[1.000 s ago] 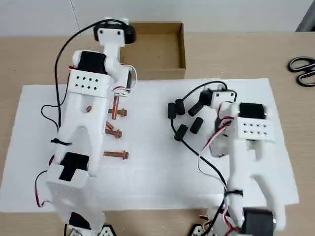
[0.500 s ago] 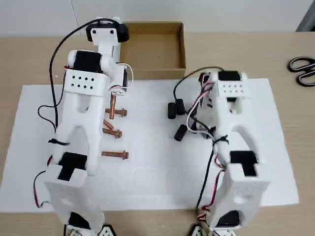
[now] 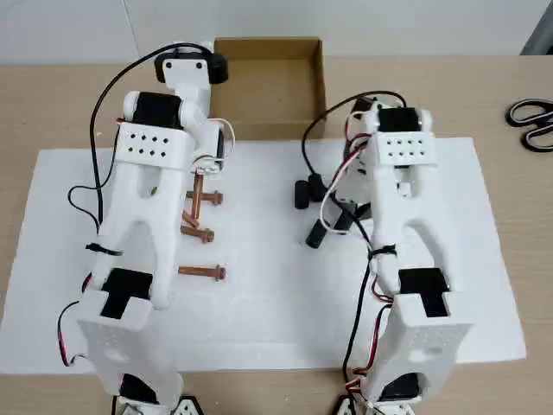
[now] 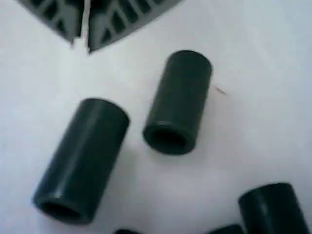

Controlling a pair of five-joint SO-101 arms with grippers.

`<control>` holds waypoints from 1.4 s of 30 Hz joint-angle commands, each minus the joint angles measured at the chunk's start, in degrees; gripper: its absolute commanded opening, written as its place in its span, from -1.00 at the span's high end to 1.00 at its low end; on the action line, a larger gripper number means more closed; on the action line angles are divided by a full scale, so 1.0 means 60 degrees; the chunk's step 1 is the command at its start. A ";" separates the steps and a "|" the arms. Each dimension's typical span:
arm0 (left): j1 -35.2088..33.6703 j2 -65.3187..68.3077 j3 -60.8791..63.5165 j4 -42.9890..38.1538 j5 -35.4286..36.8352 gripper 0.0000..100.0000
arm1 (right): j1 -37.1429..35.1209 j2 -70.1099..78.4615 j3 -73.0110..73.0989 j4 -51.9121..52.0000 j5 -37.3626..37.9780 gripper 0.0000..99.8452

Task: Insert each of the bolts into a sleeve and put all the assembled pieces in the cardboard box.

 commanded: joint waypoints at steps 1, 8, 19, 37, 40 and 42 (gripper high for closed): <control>0.0015 -0.0147 -0.0066 0.0103 0.0103 0.99 | -0.0212 -0.0535 -0.0440 -0.0227 -0.0703 0.99; 0.0015 -0.0147 -0.0066 0.0103 0.0103 0.99 | -0.0242 -0.0286 -0.0396 -0.0974 -0.1553 0.99; 0.0015 -0.0147 -0.0051 0.0103 0.0088 0.99 | -0.0315 0.0960 -0.0396 -0.1062 -0.2315 0.99; 0.0015 -0.0147 -0.0037 0.0103 0.0073 0.99 | -0.0300 0.1048 -0.0440 -0.1018 -0.2315 0.79; 0.0015 -0.0147 -0.0037 0.0103 0.0073 0.99 | -0.0300 0.1048 -0.0425 -0.1209 -0.2315 0.78; 0.0015 -0.0132 -0.0037 0.0103 0.0073 0.99 | -0.0300 0.1062 -0.0410 -0.1399 -0.2315 0.78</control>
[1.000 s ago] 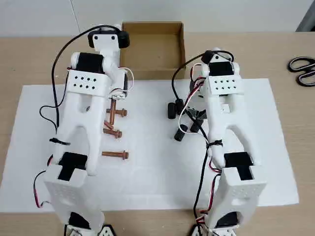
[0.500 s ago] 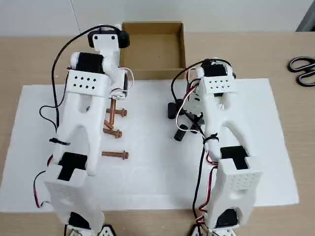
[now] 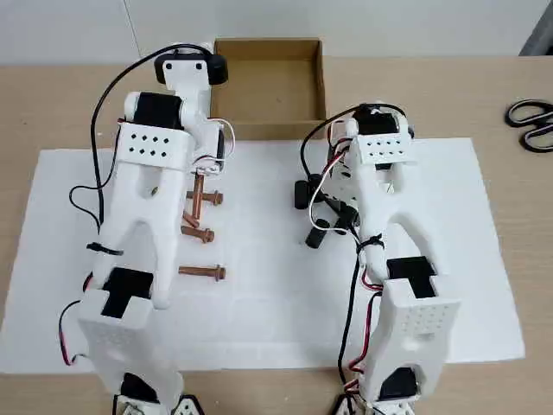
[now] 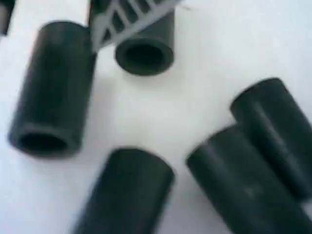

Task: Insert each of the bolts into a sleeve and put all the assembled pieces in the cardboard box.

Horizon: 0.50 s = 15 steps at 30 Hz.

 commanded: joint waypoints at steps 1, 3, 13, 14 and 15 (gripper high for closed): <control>0.0015 -0.0132 -0.0037 0.0103 0.0015 0.99 | -0.0022 0.0022 -0.0337 -0.0315 -0.0073 0.78; 0.0015 -0.0132 -0.0037 0.0103 0.0015 0.99 | -0.0022 0.0242 -0.0337 -0.0462 -0.0073 0.78; 0.0396 -0.0073 -0.0037 0.0073 -0.0015 0.99 | -0.0037 0.1326 -0.0366 -0.0491 -0.0073 0.78; 0.0410 -0.0073 -0.0037 0.0073 -0.0015 0.99 | -0.0037 0.1355 -0.0366 -0.0505 -0.0073 0.78; 0.0410 -0.0073 -0.0037 0.0073 -0.0015 0.99 | -0.0037 0.1399 -0.0366 -0.0505 -0.0073 0.78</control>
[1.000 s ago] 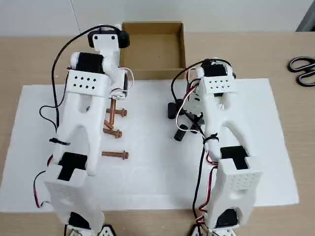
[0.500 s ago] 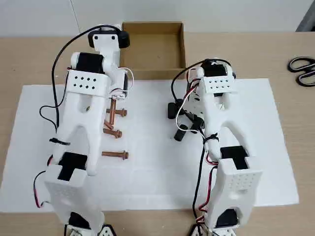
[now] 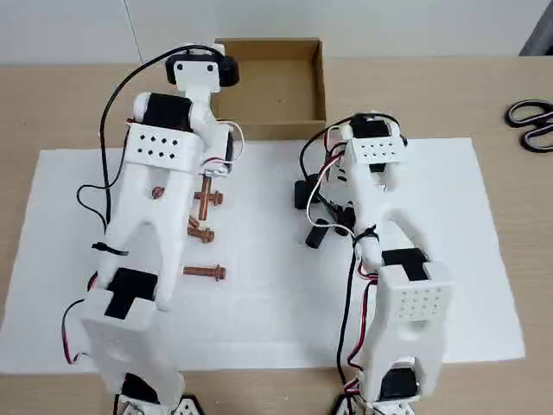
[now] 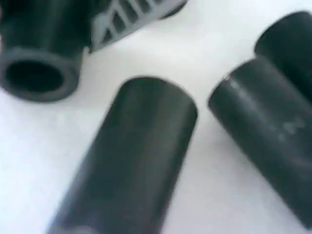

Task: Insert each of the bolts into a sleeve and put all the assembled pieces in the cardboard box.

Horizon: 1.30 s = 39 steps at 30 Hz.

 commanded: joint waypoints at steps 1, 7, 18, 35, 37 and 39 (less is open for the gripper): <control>0.0073 -0.0073 -0.0037 0.0073 -0.0015 0.99 | -0.0066 0.0081 -0.0161 -0.0066 -0.0073 0.78; 0.0059 -0.0059 -0.0037 0.0073 -0.0015 0.99 | -0.0022 0.0388 -0.0161 -0.0095 -0.0073 0.78; 0.0029 -0.0059 -0.0037 0.0059 -0.0015 0.99 | -0.0051 0.0974 -0.0176 -0.0388 0.0132 0.78; 0.0059 -0.0059 -0.0022 0.0073 -0.0015 0.99 | -0.0022 0.1018 -0.0176 -0.0330 0.0147 0.78; 0.0073 -0.0059 -0.0022 0.0073 -0.0029 0.99 | -0.0022 0.1018 -0.0176 -0.0330 0.0147 0.79; 0.0073 -0.0059 -0.0022 0.0088 -0.0029 0.99 | -0.0022 0.1018 -0.0176 -0.0330 0.0132 0.79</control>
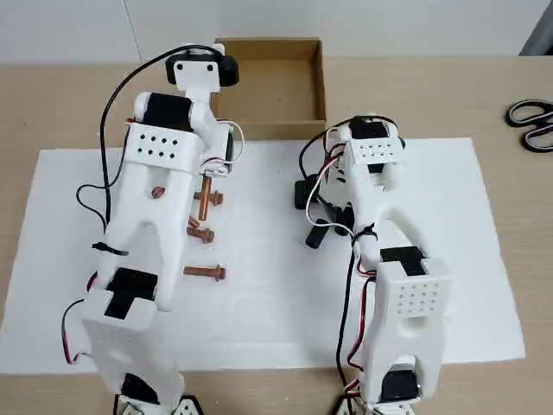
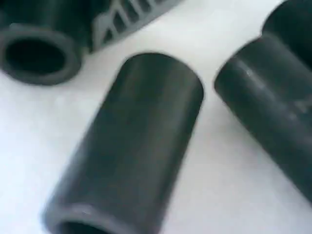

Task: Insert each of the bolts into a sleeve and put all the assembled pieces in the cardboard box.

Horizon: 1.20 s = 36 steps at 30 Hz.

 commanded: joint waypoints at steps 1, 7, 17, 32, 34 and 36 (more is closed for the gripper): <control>0.0073 -0.0059 -0.0022 0.0088 -0.0059 0.99 | -0.0037 0.0344 0.0044 -0.0212 0.0088 0.79; 0.0073 -0.0059 -0.0022 0.0103 -0.0059 0.99 | -0.0037 0.0315 0.0044 -0.0212 0.0132 0.96; 0.0073 -0.0059 -0.0022 0.0103 -0.0059 0.99 | -0.0007 0.0271 0.0029 0.0476 0.0117 1.00; 0.0498 -0.0161 -0.0081 0.0117 -0.0015 0.99 | -0.0520 -0.4022 0.0029 0.1502 0.0132 1.00; 0.0718 -0.0293 -0.0095 0.0117 -0.0015 0.99 | -0.0784 -0.4535 0.0059 0.1810 0.0132 1.00; 0.0923 -0.0821 -0.0066 0.0117 -0.0029 0.99 | -0.0916 -0.4974 0.0088 0.1897 0.0147 1.00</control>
